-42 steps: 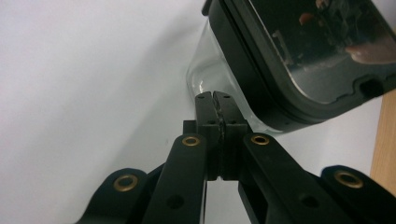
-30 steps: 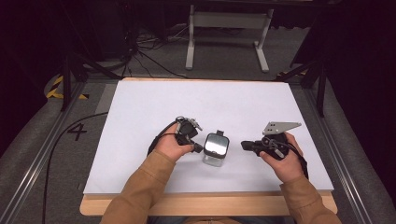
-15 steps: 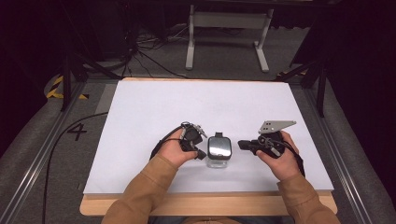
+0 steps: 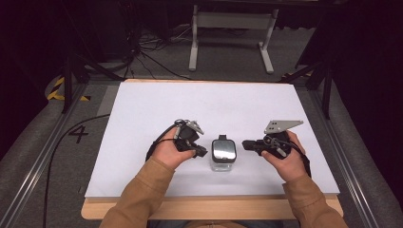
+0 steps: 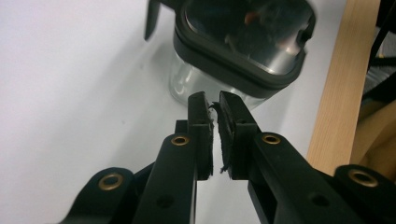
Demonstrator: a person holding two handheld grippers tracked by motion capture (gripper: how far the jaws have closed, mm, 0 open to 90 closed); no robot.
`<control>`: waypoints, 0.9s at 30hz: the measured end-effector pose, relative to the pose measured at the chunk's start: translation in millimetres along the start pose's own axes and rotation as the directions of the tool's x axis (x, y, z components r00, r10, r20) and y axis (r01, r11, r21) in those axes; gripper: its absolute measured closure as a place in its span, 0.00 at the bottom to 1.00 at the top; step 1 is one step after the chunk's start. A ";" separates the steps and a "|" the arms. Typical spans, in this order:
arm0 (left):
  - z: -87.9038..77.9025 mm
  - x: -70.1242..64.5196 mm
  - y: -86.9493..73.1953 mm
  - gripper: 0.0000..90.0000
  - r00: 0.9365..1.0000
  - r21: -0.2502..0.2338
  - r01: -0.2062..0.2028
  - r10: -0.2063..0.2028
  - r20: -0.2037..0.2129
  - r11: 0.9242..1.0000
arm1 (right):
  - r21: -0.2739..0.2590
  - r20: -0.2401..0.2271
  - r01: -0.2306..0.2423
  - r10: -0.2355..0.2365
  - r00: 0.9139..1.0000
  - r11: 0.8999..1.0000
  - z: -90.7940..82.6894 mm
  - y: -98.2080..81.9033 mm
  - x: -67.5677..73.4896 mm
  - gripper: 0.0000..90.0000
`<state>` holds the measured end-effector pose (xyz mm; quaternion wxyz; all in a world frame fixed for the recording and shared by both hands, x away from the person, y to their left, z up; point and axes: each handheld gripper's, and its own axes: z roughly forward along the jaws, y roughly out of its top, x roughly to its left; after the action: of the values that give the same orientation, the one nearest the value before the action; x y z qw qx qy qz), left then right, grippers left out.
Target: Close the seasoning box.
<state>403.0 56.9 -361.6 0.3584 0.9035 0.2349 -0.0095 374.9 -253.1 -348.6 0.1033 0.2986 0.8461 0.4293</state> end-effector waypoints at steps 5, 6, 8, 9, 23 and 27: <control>-28.9 -5.0 -8.1 0.90 0.999 -0.083 0.023 -0.026 -0.034 0.996 | -0.025 0.011 -0.010 0.011 1.000 1.000 -13.8 9.9 -5.3 0.91; -33.2 -5.8 -10.3 0.90 0.999 -0.094 0.025 -0.028 -0.036 0.995 | -0.027 0.012 -0.012 0.012 1.000 1.000 -15.8 11.8 -6.7 0.90; -43.3 -7.4 -15.0 0.89 0.997 -0.112 0.036 -0.043 -0.059 0.993 | -0.031 0.013 -0.018 0.019 1.000 0.999 -18.5 14.8 -9.1 0.89; -46.6 -7.4 -16.6 0.89 0.997 -0.115 0.041 -0.048 -0.059 0.992 | -0.037 0.010 -0.023 0.024 1.000 0.999 -20.6 16.9 -11.3 0.88; -84.9 16.5 -51.2 0.83 0.961 -0.182 0.157 -0.193 -0.198 0.971 | -0.051 0.095 -0.091 0.095 0.991 0.995 -34.2 15.0 -47.1 0.77; -86.6 28.2 -58.2 0.81 0.945 -0.187 0.185 -0.227 -0.236 0.965 | -0.047 0.145 -0.121 0.126 0.981 0.992 -35.4 6.1 -61.2 0.71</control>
<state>389.9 161.9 -339.9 0.3944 0.8354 0.3725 0.0884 411.2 -310.2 -327.2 0.1443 0.3793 0.8078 0.4275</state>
